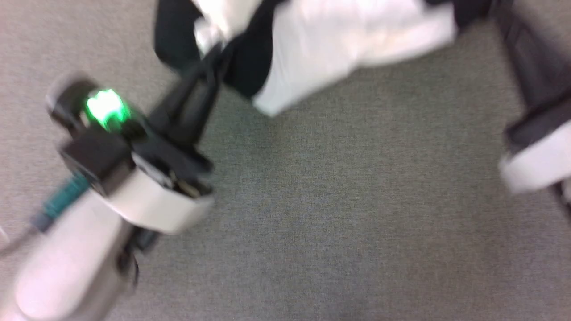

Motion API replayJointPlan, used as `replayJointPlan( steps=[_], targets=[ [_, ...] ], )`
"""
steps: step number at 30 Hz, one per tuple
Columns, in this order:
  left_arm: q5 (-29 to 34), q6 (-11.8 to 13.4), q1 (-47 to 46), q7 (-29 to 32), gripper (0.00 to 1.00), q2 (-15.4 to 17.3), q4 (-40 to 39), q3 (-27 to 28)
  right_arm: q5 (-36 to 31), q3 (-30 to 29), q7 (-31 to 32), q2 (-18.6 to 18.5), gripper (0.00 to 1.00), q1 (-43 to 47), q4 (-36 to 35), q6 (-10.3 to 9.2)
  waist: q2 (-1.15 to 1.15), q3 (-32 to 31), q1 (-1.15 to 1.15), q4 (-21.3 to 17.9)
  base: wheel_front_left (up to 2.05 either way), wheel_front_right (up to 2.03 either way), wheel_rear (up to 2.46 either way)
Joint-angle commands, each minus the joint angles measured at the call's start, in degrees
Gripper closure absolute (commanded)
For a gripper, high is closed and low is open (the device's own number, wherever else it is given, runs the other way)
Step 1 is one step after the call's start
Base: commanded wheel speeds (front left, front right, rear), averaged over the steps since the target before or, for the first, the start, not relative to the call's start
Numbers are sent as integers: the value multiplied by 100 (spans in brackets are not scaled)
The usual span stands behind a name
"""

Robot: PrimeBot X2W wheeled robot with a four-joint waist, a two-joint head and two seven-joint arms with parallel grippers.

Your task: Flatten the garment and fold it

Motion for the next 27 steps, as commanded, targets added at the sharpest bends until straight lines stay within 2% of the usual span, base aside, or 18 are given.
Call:
replayJointPlan(
  steps=[1,7,12,27],
  targets=[
    [12,121,347,-24,100,7,-81,-100,-34,-63,-20,98,100,493,-73,-5,0,-443,2,25,0,0,0],
    [37,293,1298,61,100,77,3,-517,-17,-90,-137,327,100,2050,-77,-5,0,-866,2,4,0,0,0],
    [-86,342,1847,117,100,84,155,-759,45,73,-113,308,100,2987,79,-5,0,-1168,2,-17,0,0,0],
    [-141,383,3042,203,100,193,727,-1448,421,304,139,264,100,4630,682,-5,0,-2089,2,-123,0,0,0]
  ],
)
